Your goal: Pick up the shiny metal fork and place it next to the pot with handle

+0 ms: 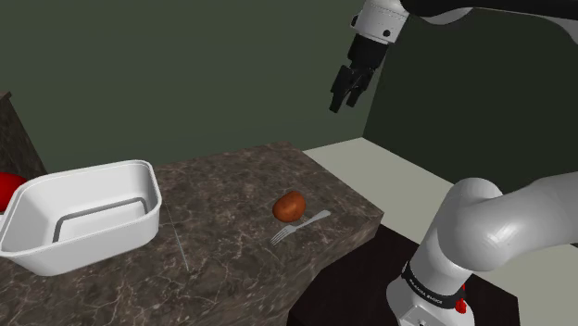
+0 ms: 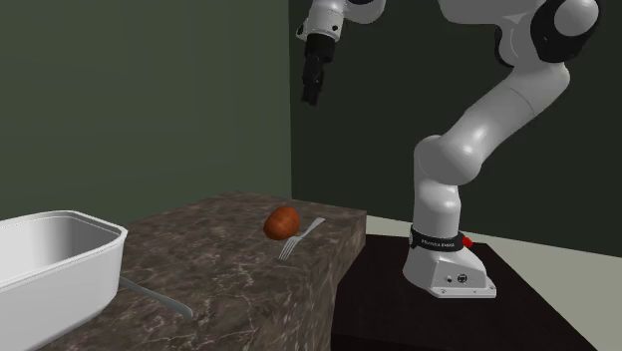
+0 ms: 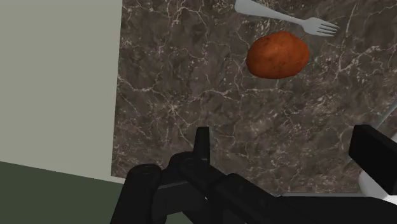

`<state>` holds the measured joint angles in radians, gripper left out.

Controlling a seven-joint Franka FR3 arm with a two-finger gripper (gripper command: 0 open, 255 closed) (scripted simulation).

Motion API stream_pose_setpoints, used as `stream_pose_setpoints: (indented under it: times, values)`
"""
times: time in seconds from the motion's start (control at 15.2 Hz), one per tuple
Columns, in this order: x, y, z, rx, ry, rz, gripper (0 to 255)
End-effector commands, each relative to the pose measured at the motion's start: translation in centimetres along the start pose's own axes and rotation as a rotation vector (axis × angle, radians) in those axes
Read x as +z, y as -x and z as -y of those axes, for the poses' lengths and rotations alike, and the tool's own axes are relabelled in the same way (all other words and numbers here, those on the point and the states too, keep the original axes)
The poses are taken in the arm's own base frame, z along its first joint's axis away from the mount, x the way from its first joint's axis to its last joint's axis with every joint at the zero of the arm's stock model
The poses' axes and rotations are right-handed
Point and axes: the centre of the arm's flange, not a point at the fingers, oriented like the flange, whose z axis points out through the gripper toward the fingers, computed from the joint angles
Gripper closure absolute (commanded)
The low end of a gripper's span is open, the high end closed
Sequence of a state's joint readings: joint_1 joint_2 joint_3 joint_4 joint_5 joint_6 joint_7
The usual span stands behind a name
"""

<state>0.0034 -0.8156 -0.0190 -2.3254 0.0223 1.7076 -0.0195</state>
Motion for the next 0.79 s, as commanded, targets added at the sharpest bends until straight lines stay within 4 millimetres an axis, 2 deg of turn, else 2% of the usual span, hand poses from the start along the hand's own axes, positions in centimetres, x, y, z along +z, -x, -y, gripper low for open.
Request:
stream_pose_setpoints:
  times: [0.0, 0.4, 0.73]
  values:
    - [0.0, 0.0, 0.0, 0.0, 0.0, 0.0, 0]
    - [7.6, -0.6, 2.3, -0.332, -0.006, 0.077, 0]
    - [14.0, -0.1, 4.2, -0.609, -0.011, 0.142, 0]
